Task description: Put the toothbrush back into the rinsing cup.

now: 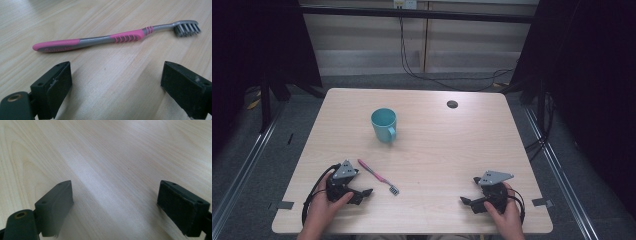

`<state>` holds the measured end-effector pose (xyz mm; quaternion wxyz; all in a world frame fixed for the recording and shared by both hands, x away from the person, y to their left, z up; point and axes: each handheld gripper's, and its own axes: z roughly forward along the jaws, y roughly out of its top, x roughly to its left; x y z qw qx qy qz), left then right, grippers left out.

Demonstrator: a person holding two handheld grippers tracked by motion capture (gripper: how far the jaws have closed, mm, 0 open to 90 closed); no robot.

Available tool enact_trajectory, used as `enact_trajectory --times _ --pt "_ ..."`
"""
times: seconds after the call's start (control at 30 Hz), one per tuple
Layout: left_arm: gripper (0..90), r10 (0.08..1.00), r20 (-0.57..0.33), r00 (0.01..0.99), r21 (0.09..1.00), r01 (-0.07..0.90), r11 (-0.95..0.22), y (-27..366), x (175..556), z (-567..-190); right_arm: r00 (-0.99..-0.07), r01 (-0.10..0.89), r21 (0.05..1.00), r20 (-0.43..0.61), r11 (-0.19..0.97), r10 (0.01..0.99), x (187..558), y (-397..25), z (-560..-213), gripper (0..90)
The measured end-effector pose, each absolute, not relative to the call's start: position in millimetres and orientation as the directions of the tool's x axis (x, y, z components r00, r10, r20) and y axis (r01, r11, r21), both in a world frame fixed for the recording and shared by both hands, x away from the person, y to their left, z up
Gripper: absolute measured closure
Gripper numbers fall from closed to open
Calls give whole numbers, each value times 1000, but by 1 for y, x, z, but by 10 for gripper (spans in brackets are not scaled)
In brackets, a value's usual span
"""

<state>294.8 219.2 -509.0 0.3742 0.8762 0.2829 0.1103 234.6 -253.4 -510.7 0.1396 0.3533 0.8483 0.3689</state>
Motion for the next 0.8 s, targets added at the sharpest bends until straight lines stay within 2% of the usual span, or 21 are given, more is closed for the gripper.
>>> enact_trajectory --times 0.13,0.3,0.6,0.7,0.8 --pt "91 577 -18 816 718 413 -561 219 295 -509 -711 496 725 24 478 702 235 -253 -511 125" --pt "17 549 -23 835 702 405 -586 216 295 -510 -712 496 725 24 478 702 235 -253 -511 125" --pt "24 536 -22 844 691 400 -602 217 297 -508 -711 497 725 24 478 703 235 -253 -511 125" --pt "59 526 -25 850 673 403 -620 215 298 -505 -711 497 724 24 478 702 235 -253 -511 125" --pt "167 516 -16 856 665 395 -634 214 299 -501 -712 496 725 24 478 702 235 -253 -511 125"
